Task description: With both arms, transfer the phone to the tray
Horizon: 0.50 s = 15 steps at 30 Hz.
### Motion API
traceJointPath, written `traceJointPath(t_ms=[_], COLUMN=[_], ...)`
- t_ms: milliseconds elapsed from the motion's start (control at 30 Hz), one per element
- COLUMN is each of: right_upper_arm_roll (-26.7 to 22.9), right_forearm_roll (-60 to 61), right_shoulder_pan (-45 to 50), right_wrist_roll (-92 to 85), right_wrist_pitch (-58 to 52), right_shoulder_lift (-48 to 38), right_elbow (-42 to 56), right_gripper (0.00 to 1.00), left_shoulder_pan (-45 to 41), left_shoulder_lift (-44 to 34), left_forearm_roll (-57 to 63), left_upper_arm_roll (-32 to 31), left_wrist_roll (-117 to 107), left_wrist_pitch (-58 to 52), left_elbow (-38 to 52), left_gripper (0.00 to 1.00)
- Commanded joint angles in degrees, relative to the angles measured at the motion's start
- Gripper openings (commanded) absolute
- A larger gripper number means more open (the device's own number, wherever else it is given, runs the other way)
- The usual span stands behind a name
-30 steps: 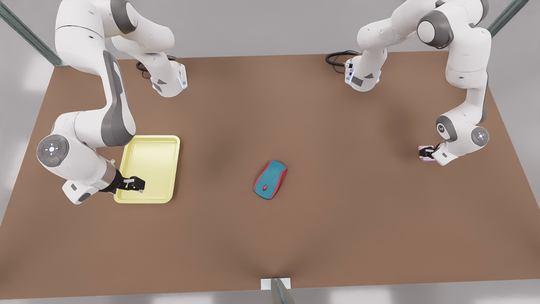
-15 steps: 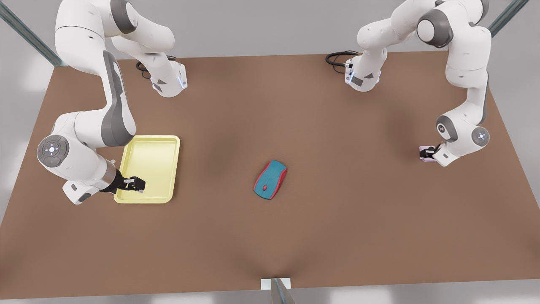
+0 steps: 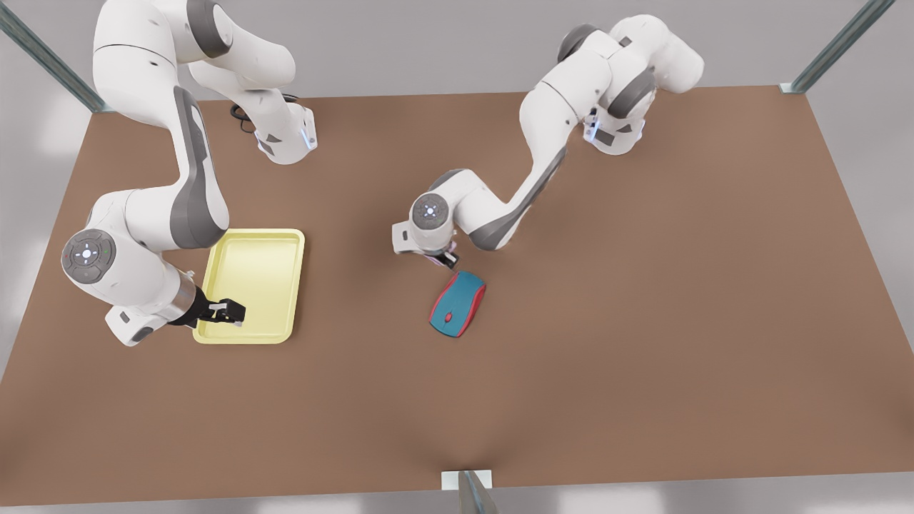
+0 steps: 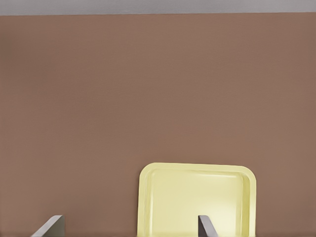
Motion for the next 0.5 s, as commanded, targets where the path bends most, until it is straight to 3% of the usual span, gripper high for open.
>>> traceJointPath(t_ms=[0, 333, 467], right_upper_arm_roll=[0.0, 0.0, 0.0], right_forearm_roll=[0.1, 0.1, 0.2], right_shoulder_pan=[0.0, 0.0, 0.0], right_wrist_roll=[-0.3, -0.3, -0.4], right_wrist_pitch=[0.0, 0.0, 0.0], right_shoulder_lift=[-0.1, 0.3, 0.3], right_elbow=[0.0, 0.0, 0.0], right_gripper=[1.0, 1.0, 1.0], left_shoulder_pan=[-3.6, -4.8, -6.3], left_shoulder_lift=[1.6, 12.2, 15.4], left_forearm_roll=[-1.9, -3.3, -3.3], left_upper_arm_roll=[0.2, 1.1, 0.3], left_wrist_roll=[-70.2, -77.6, -67.7], left_wrist_pitch=[-5.8, 11.6, 11.5], left_elbow=[1.9, 9.0, 11.3], left_gripper=[0.76, 0.76, 0.79])
